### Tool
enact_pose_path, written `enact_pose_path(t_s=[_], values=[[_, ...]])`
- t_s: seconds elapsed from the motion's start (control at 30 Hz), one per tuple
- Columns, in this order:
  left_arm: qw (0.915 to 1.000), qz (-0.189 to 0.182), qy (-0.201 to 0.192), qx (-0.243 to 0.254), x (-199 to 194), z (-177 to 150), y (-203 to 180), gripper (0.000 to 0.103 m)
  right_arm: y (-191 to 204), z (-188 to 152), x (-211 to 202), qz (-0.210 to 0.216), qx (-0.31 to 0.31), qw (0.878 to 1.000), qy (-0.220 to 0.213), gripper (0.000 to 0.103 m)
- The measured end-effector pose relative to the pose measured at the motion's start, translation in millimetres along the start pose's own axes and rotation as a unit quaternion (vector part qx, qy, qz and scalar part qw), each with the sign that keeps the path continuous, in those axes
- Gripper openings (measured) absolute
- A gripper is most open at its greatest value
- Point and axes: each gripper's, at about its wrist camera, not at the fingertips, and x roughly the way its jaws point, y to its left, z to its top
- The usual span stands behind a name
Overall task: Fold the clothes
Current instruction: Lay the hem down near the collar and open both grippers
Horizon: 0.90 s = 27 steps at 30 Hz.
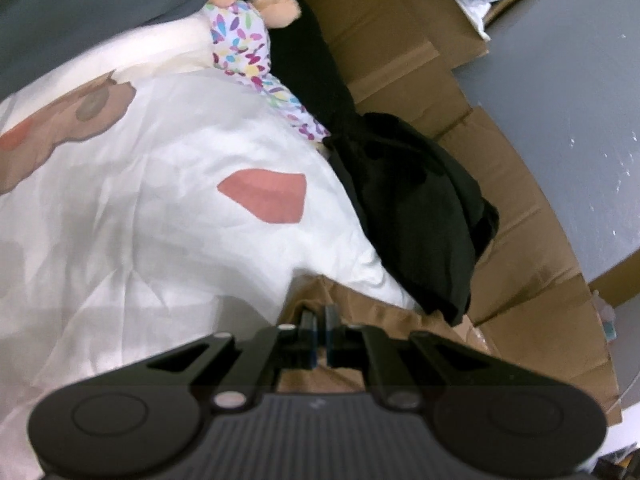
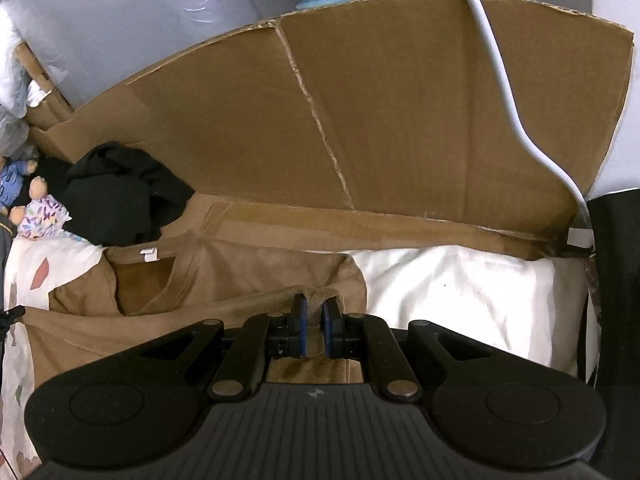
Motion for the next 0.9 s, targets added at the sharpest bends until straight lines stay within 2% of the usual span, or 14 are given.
enact_pose_path(t_s=[0.13, 0.2, 0.47, 0.6, 0.8, 0.9], values=[[1.0000, -0.004, -0.002, -0.004, 9.2, 3.2, -3.8, 0.004, -3.2, 4.6, 5.7, -0.006, 0.002, 1.000, -0.002, 0.008], [0.9996, 0.006, -0.010, -0.027, 14.5, 5.0, -3.6, 0.004, -4.4, 6.4, 10.1, -0.007, 0.003, 1.000, -0.002, 0.008], [0.9994, 0.018, -0.025, -0.016, 35.7, 11.8, -3.3, 0.004, -9.1, 11.4, 34.6, -0.006, 0.010, 1.000, -0.001, 0.008], [0.9993, 0.023, -0.019, -0.021, 52.7, 7.8, 0.7, 0.004, -12.8, 9.6, 48.9, -0.011, 0.016, 1.000, 0.004, 0.008], [0.9993, 0.018, -0.026, -0.019, 52.1, 6.7, 3.5, 0.009, -23.2, 4.6, 54.4, 0.003, 0.039, 0.999, -0.004, 0.012], [0.9991, 0.028, -0.030, -0.012, 45.4, 7.0, 3.6, 0.019, -26.0, 4.3, 46.0, 0.013, 0.036, 0.999, -0.016, 0.014]])
